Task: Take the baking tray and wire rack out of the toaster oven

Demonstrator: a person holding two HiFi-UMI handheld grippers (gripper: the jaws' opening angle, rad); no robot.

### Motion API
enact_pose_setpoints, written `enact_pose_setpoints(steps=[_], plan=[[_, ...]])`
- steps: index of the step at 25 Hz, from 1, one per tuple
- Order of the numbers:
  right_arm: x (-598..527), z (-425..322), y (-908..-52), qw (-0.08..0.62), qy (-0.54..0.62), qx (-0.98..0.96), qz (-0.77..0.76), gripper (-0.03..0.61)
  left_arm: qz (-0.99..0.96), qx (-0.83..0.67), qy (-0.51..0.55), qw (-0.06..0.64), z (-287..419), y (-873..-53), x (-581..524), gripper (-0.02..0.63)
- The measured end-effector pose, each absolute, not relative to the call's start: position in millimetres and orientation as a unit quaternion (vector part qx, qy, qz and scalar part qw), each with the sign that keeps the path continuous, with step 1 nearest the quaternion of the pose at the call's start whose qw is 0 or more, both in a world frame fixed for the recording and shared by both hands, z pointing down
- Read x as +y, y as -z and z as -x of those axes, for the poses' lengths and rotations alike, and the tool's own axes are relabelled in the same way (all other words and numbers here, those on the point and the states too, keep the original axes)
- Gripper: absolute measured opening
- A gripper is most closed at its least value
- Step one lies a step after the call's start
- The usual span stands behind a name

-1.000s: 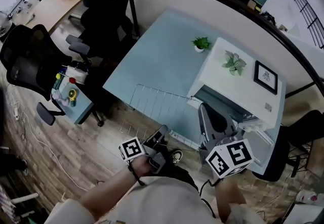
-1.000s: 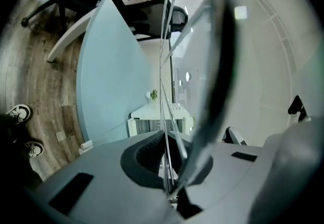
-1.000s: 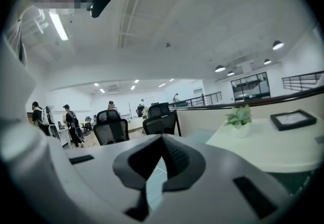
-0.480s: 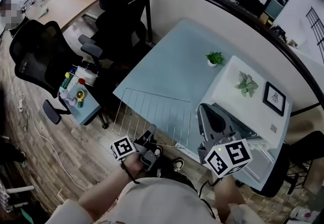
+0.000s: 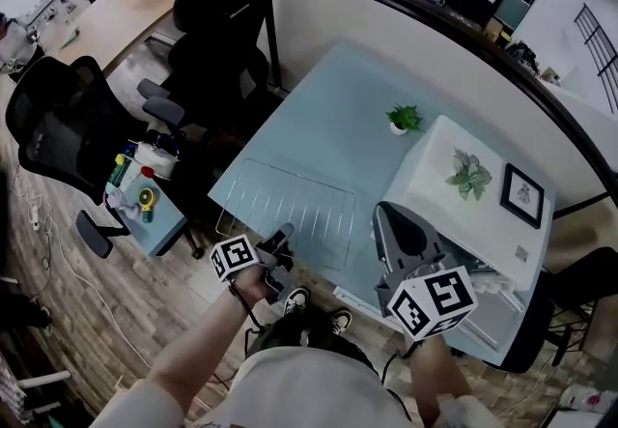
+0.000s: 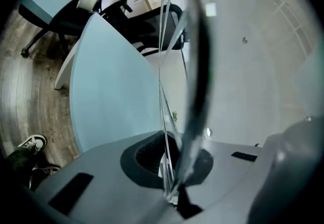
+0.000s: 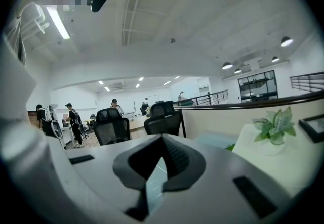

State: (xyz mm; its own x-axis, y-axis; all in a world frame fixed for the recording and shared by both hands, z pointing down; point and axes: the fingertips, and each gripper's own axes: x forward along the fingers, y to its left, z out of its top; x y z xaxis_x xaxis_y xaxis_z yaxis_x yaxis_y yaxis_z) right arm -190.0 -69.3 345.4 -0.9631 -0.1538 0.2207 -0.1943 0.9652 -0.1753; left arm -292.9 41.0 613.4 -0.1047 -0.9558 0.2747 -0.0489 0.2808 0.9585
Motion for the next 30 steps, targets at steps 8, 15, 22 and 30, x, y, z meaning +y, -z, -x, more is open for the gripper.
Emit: enact_pose_setpoints(steps=[8,15,22,30], plan=[[-84.2,197.7,-361.8,0.129,-0.097,-0.982,-0.103,0.003,-0.389,-0.606,0.416,0.555,320.2,-658.1,9.3,0.003],[-94.1,203.7,-379.2,0.154,-0.095,-0.977,-0.112,0.003,-0.378,-0.591,0.421,0.575,337.0,-681.3,-24.0,0.005],[-91.0,210.1,-388.6,0.168,-0.097,-0.975,-0.111,0.003,-0.337,-0.617,0.346,0.621,354.1,-713.5,-41.9,0.148],[-86.7,208.6,-403.3,0.178,-0.107,-0.972,-0.113,0.003,-0.339,-0.651,0.24,0.635,358.9,-709.5,-53.3,0.241]])
